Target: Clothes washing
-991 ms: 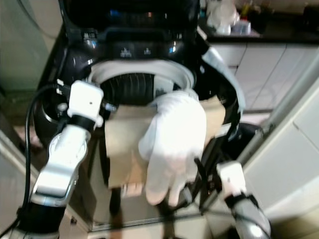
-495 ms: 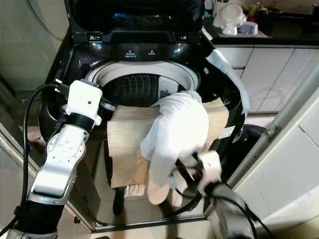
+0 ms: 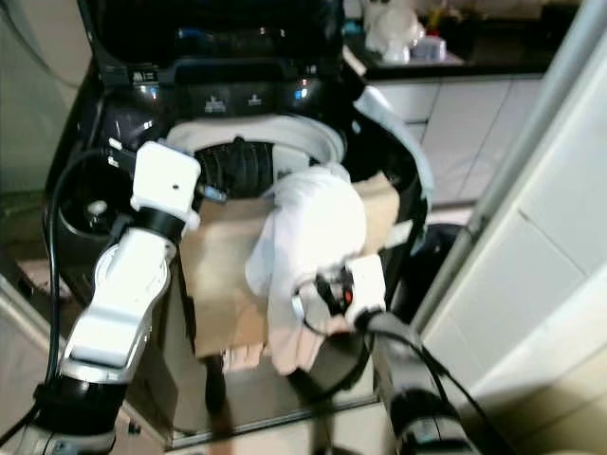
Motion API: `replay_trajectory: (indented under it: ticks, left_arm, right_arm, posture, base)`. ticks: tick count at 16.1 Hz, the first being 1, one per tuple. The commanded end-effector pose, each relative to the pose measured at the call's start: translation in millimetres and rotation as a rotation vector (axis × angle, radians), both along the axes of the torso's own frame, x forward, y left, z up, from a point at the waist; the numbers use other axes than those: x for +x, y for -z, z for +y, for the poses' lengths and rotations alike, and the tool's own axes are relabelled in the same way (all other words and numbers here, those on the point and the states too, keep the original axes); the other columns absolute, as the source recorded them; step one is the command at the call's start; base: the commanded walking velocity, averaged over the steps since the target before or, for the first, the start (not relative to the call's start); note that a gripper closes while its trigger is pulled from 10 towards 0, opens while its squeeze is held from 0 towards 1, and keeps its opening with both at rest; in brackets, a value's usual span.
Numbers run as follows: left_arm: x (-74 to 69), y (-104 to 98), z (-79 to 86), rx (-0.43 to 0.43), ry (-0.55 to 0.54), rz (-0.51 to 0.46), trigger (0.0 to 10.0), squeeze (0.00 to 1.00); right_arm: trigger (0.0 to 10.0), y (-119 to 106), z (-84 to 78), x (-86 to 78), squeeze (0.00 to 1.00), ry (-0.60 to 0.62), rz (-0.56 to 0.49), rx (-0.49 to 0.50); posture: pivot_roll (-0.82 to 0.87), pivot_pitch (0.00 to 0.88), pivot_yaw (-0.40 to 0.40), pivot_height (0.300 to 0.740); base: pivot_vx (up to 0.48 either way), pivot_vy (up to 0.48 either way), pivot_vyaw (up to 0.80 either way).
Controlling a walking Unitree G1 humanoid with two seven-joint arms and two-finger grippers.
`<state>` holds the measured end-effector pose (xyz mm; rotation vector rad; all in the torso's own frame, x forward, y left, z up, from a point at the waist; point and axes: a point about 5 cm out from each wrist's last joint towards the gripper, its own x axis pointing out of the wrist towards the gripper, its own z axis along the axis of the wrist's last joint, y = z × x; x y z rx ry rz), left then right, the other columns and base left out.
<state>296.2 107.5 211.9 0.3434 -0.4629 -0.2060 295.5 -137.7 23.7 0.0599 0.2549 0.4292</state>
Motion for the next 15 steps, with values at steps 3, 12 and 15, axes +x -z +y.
replay_trajectory:
  ticks: [3, 12, 15]
  left_arm:
    - [1.6, -2, -0.3, 0.002, -0.002, -0.008, 10.0, 0.00]
    - [2.4, 0, 4.7, -0.015, -0.048, -0.008, 10.0, 0.00]
    - [2.5, 0, 2.9, -0.025, -0.052, -0.013, 10.0, 0.00]
  right_arm:
    - [0.0, -22, -0.2, 24.5, 0.00, 0.075, -0.070, 0.012]
    - [0.0, -214, 5.5, 94.6, 0.00, -0.013, -0.632, 0.047]
    - [0.0, -306, 11.8, 112.6, 0.00, -0.036, -0.771, -0.011]
  posture:
    - [-0.02, 0.000, -0.006, 0.740]
    - [0.00, 0.000, -0.046, 0.740]
    - [0.01, 0.000, -0.064, 0.740]
  base:
    - [0.000, 0.000, 0.00]
    - [0.000, 0.000, 0.00]
    - [0.000, 0.000, 0.00]
